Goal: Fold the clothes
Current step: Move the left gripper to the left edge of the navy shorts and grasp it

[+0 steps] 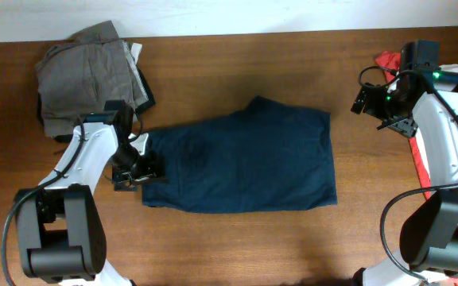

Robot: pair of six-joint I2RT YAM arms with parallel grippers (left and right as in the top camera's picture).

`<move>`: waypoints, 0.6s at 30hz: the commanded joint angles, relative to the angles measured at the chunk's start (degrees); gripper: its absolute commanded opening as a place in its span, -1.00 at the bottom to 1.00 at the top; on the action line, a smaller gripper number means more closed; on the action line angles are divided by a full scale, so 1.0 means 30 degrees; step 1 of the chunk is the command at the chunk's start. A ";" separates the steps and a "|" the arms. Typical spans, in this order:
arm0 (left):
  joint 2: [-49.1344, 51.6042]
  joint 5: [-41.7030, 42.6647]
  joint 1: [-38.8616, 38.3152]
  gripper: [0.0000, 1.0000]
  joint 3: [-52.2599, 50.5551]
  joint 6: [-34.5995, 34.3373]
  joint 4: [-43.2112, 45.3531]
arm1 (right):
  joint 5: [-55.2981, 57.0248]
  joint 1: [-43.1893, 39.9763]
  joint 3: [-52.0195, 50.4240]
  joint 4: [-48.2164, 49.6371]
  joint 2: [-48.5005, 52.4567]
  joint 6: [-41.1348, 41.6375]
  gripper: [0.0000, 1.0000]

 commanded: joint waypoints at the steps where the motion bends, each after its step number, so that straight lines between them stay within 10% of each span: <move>1: -0.0437 -0.0197 0.0153 0.98 -0.0073 0.0648 0.0153 | 0.0240 0.0029 0.0102 0.0007 -0.0146 0.0211 0.97; 18: -0.1545 -0.2208 0.1282 0.98 -0.0073 0.0554 0.3308 | 0.0240 0.0029 0.0102 0.0007 -0.0146 0.0211 0.97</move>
